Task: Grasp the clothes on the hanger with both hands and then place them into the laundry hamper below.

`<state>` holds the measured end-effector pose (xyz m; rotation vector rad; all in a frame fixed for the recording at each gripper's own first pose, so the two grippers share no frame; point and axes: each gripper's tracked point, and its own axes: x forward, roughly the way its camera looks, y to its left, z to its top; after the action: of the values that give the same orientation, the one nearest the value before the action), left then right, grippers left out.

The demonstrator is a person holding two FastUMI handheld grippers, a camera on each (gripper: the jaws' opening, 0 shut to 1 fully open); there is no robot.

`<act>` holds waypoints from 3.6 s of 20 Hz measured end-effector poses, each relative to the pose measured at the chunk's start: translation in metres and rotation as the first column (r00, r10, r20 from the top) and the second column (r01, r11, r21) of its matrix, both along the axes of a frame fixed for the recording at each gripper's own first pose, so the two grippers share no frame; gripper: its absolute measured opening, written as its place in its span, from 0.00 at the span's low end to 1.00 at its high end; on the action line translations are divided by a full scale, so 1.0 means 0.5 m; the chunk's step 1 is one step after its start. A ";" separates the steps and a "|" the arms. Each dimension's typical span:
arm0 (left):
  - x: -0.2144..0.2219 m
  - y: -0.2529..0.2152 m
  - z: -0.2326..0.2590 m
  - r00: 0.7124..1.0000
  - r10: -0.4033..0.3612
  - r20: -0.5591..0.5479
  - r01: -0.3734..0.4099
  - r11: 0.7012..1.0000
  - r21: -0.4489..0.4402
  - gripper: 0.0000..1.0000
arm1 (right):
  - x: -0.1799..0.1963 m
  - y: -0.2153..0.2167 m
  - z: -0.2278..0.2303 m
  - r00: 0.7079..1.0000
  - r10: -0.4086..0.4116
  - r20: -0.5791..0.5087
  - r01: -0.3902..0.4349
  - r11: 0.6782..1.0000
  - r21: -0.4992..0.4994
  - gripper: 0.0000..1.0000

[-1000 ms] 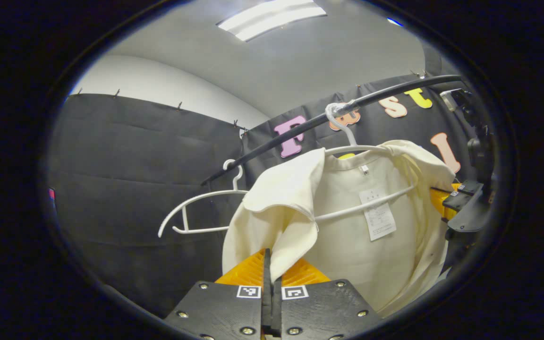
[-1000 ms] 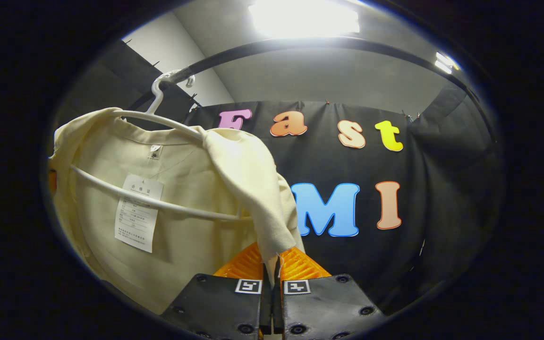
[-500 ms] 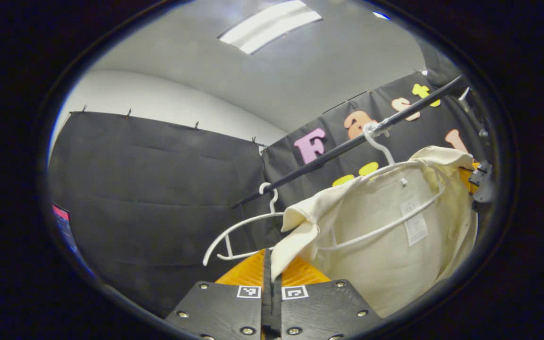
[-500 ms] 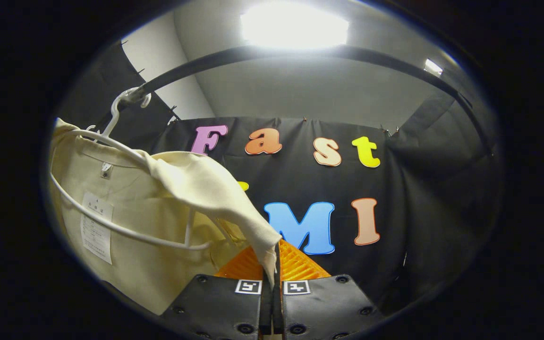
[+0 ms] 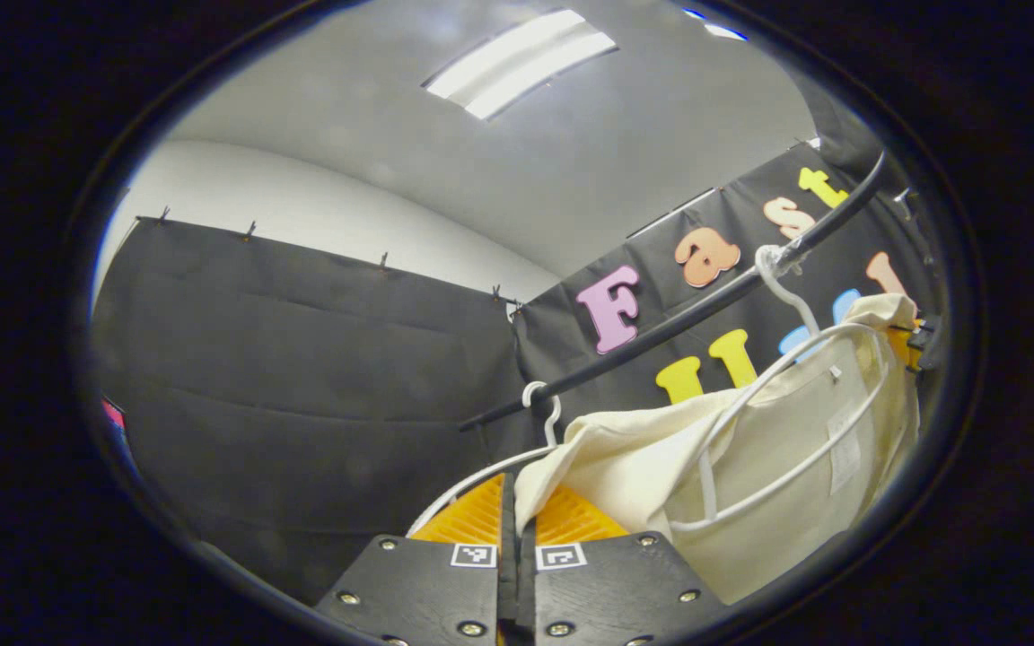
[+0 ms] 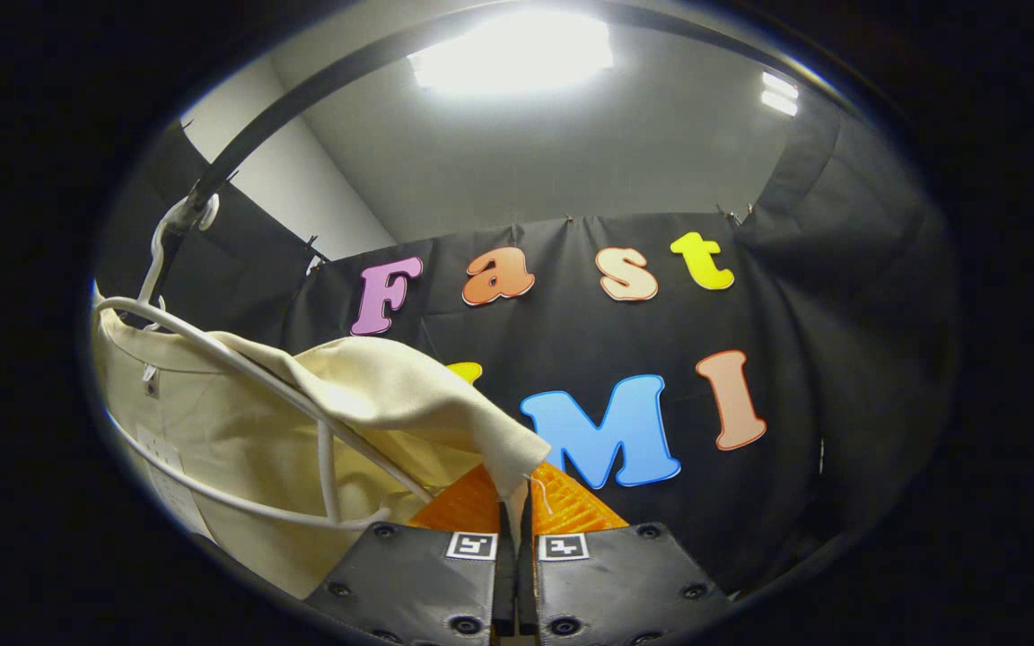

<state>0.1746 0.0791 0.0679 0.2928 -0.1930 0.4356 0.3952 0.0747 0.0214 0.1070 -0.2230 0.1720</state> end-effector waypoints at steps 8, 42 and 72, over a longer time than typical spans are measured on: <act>0.046 0.019 -0.034 0.994 -0.101 -0.033 0.098 0.992 -0.084 0.00 | 0.063 0.046 -0.098 0.941 0.260 -0.214 -0.202 0.944 0.259 0.02; -0.115 -0.149 -0.254 0.895 -0.410 -0.173 0.356 0.893 -0.276 0.00 | -0.357 0.150 -0.236 0.859 0.350 -0.374 -0.332 0.936 0.115 0.03; -0.207 -0.309 -0.765 0.681 -0.571 -0.459 0.348 0.803 -0.483 0.00 | -0.596 0.156 -0.744 0.635 0.215 -0.742 -0.330 0.944 -0.009 0.03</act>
<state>0.0711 -0.0752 -0.3146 -0.0057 0.4265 -0.1610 0.0972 0.1529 -0.3508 0.0568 0.6335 0.4376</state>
